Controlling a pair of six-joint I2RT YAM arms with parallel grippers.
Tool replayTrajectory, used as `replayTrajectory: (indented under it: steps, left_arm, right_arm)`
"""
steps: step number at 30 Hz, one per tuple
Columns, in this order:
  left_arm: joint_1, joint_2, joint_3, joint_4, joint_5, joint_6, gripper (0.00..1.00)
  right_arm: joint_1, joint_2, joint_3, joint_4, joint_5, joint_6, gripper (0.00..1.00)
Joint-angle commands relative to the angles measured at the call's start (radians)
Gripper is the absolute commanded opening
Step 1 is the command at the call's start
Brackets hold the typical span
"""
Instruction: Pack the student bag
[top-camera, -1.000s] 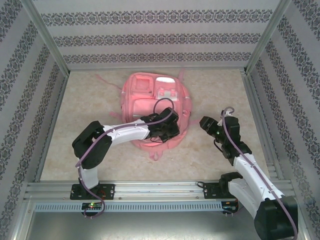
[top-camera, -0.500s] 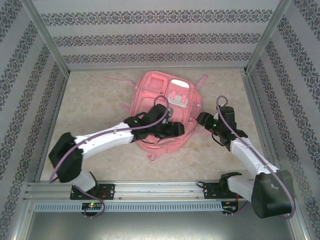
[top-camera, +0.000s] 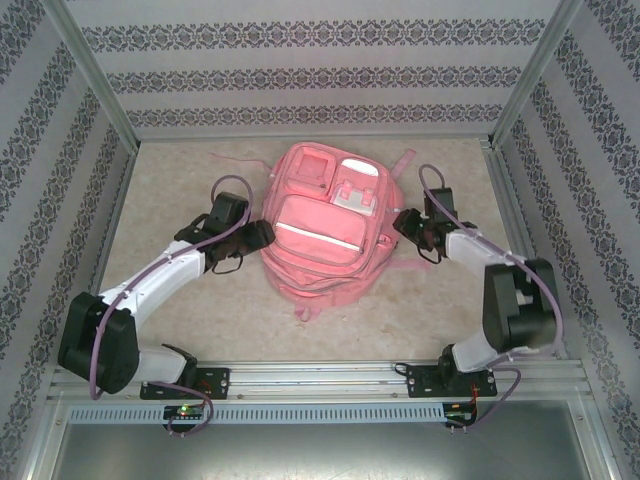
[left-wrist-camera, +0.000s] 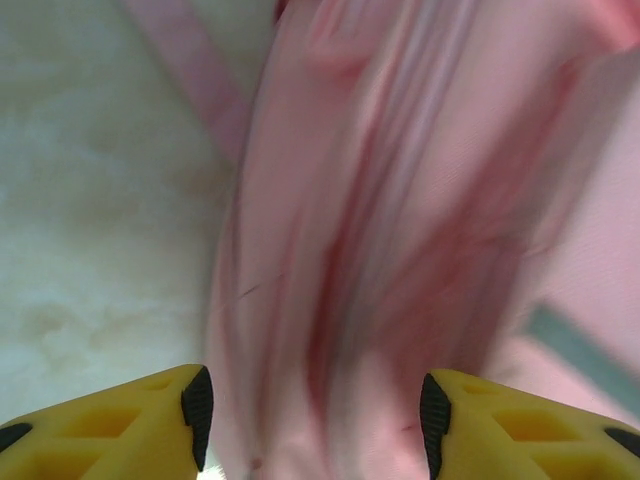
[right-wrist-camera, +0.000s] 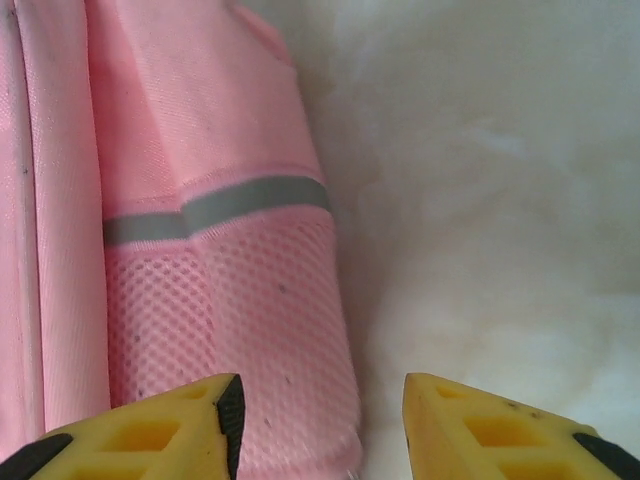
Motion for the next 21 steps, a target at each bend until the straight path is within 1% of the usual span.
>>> replayTrajectory:
  steps: [1, 3, 5, 6, 7, 8, 9, 10, 12, 14, 15, 16, 17, 18, 20, 21]
  left_arm:
    - [0.02, -0.102, -0.02, -0.004, -0.008, 0.044, 0.6]
    - [0.037, -0.144, -0.013, -0.029, -0.007, 0.071, 0.61]
    - [0.057, -0.164, 0.01, -0.074, -0.004, 0.087, 0.64]
    - [0.065, -0.174, 0.016, -0.082, 0.008, 0.099, 0.66]
    - [0.073, -0.186, 0.015, -0.08, 0.028, 0.113, 0.72]
    - [0.078, -0.197, 0.013, -0.082, 0.037, 0.122, 0.79]
    - [0.083, -0.208, 0.01, -0.083, 0.047, 0.132, 0.89]
    - [0.09, -0.217, 0.012, -0.088, 0.05, 0.146, 1.0]
    - [0.106, -0.224, 0.029, -0.122, -0.004, 0.165, 1.0]
    - [0.122, -0.22, 0.05, -0.134, -0.052, 0.21, 1.0]
    - [0.135, -0.217, 0.064, -0.135, -0.074, 0.226, 1.0]
    - [0.145, -0.215, 0.078, -0.139, -0.11, 0.231, 1.0]
    - [0.148, -0.213, 0.087, -0.136, -0.157, 0.237, 1.0]
    - [0.152, -0.216, 0.089, -0.109, -0.186, 0.272, 1.0]
    - [0.154, -0.231, 0.057, -0.013, -0.215, 0.378, 1.0]
    - [0.156, -0.241, 0.026, 0.037, -0.245, 0.424, 1.0]
  right_arm:
    - [0.056, 0.096, 0.145, -0.006, -0.076, -0.082, 0.47]
    - [0.083, 0.146, 0.22, -0.011, -0.116, -0.111, 0.48]
    - [0.074, 0.159, 0.26, -0.03, -0.121, -0.12, 0.49]
    - [0.06, 0.143, 0.251, -0.013, -0.112, -0.122, 0.51]
    - [0.044, 0.125, 0.224, 0.014, -0.108, -0.125, 0.52]
    - [0.028, 0.105, 0.206, 0.021, -0.108, -0.129, 0.53]
    - [0.016, 0.08, 0.19, 0.006, -0.091, -0.149, 0.52]
    - [0.011, 0.037, 0.175, -0.015, -0.045, -0.181, 0.53]
    - [0.021, -0.06, 0.117, -0.036, 0.047, -0.236, 0.57]
    - [0.038, -0.172, 0.051, -0.041, 0.146, -0.287, 0.71]
    - [0.047, -0.235, 0.013, -0.027, 0.198, -0.306, 0.93]
    - [0.045, -0.297, -0.031, 0.007, 0.199, -0.332, 0.98]
    - [0.045, -0.35, -0.062, 0.027, 0.21, -0.35, 0.98]
    - [0.048, -0.404, -0.086, 0.036, 0.244, -0.361, 0.98]
    - [0.057, -0.496, -0.133, 0.068, 0.369, -0.364, 0.98]
    - [0.057, -0.545, -0.172, 0.118, 0.419, -0.363, 0.98]
